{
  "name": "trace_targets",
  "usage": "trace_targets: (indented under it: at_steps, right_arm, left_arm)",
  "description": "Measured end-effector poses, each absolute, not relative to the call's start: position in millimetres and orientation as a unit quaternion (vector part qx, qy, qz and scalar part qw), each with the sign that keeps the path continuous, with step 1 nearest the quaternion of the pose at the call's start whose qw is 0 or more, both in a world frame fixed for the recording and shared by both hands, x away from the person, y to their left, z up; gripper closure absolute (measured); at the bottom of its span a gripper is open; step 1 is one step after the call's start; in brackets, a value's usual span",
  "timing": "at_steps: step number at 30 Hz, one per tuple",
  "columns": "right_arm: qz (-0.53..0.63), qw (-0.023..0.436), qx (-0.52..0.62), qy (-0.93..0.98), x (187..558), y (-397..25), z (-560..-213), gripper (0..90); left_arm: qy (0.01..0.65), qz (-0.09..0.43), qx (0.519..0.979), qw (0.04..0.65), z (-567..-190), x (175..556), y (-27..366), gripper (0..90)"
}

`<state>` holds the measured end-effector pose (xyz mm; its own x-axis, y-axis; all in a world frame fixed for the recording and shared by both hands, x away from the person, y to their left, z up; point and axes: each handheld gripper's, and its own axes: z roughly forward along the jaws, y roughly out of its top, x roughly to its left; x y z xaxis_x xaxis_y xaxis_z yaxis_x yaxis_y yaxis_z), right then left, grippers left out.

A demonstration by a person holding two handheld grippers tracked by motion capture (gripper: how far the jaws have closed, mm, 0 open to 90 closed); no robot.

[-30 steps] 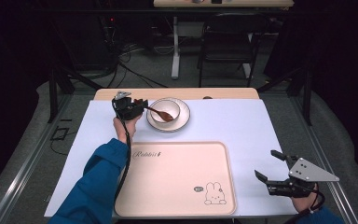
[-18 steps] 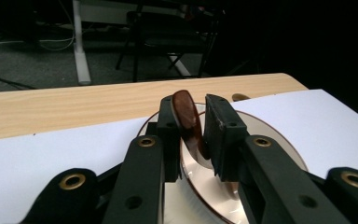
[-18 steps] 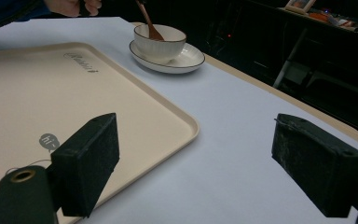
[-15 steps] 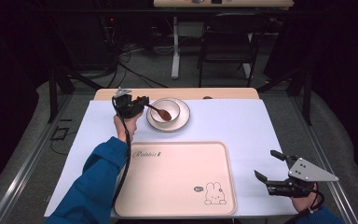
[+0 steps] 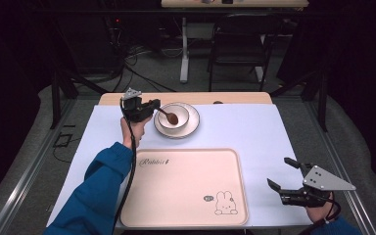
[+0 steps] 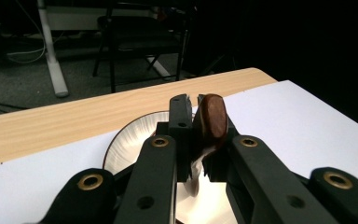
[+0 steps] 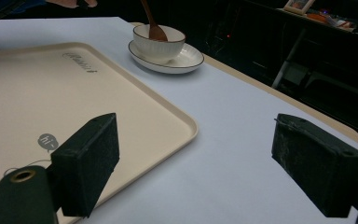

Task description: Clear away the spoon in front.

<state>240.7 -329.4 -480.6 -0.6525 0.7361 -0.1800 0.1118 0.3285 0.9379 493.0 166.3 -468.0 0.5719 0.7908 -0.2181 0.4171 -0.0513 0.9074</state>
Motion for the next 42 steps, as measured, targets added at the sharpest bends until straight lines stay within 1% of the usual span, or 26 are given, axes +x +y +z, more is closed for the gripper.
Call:
trace_targets:
  at_steps: [7,15,28,42]
  right_arm:
    - [0.505,0.309,0.281,0.755,240.5,-329.3,-480.5,14.0]
    - [0.505,0.308,0.281,0.756,240.6,-329.2,-480.6,14.1]
    - [0.505,0.308,0.282,0.756,240.5,-329.2,-480.6,14.1]
    - [0.504,0.307,0.281,0.757,240.8,-328.4,-480.9,14.1]
  left_arm:
    - [0.416,0.18,0.711,0.538,-458.9,489.4,168.5,84.3]
    - [0.409,0.183,0.706,0.548,-447.3,483.0,175.5,84.3]
    - [0.393,0.185,0.707,0.559,-419.1,468.7,190.8,84.3]
    - [0.372,0.164,0.72,0.563,-395.6,448.8,206.6,84.3]
